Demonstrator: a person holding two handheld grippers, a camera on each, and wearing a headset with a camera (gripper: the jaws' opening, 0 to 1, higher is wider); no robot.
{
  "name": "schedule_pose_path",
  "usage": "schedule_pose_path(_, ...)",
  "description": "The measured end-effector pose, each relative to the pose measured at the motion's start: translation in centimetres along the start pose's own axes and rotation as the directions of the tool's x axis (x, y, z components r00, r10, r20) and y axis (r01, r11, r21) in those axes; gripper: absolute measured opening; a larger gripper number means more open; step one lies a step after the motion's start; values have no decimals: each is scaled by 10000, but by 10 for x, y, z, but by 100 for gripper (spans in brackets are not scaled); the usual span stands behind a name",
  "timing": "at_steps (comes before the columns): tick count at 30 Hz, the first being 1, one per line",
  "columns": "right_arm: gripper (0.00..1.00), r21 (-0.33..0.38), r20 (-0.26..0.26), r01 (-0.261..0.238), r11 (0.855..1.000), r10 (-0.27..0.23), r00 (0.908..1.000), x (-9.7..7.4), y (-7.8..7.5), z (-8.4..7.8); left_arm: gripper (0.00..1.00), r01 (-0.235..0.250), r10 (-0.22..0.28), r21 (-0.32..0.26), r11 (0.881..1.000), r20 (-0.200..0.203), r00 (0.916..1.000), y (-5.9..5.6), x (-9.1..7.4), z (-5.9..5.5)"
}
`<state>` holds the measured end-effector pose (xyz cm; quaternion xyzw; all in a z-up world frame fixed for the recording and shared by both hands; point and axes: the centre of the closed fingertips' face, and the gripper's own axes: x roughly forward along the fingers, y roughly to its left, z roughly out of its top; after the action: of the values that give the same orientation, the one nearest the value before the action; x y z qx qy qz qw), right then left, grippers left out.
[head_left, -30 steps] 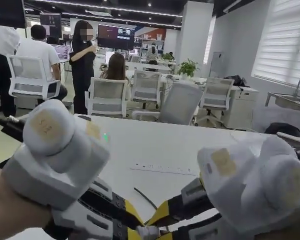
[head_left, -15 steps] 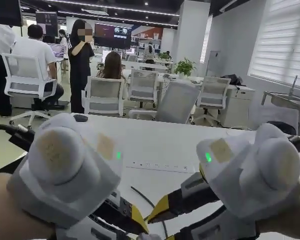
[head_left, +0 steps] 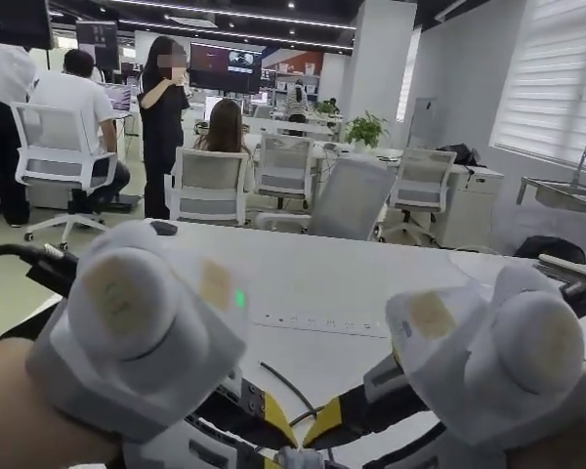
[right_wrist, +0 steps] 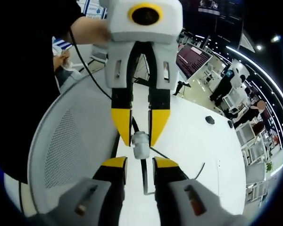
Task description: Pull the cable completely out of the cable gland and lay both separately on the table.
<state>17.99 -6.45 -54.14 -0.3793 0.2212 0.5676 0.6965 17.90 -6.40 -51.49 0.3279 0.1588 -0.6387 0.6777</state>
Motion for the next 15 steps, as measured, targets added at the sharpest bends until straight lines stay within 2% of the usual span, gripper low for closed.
schedule_pose_path(5, 17, 22, -247, 286, 9996, -286, 9993, 4, -1, -7, 16, 15, -15, -71, 10000, 27, 10000, 1, 2, -1)
schedule_pose_path(8, 3, -27, -274, 709, 9975, -709, 9971, 3, -8, -8, 16, 73, -73, -113, 9999, 62, 10000, -1, 3, -2)
schedule_pose_path(10, 3, 154, -259, 651, 9978, -647, 9976, 3, -7, -10, 16, -2, 2, -98, 10000, 48, 10000, 0, 2, -3)
schedule_pose_path(13, 3, 291, -421, 884, 9957, -871, 9953, 2, -10, -22, 16, -152, 151, -155, 9998, -58, 9999, 3, 0, -9)
schedule_pose_path(15, 3, 799, -356, 1056, 9912, -1030, 9940, -1, -12, -29, 16, -194, 193, -263, 9995, -47, 9998, 4, -2, -12)
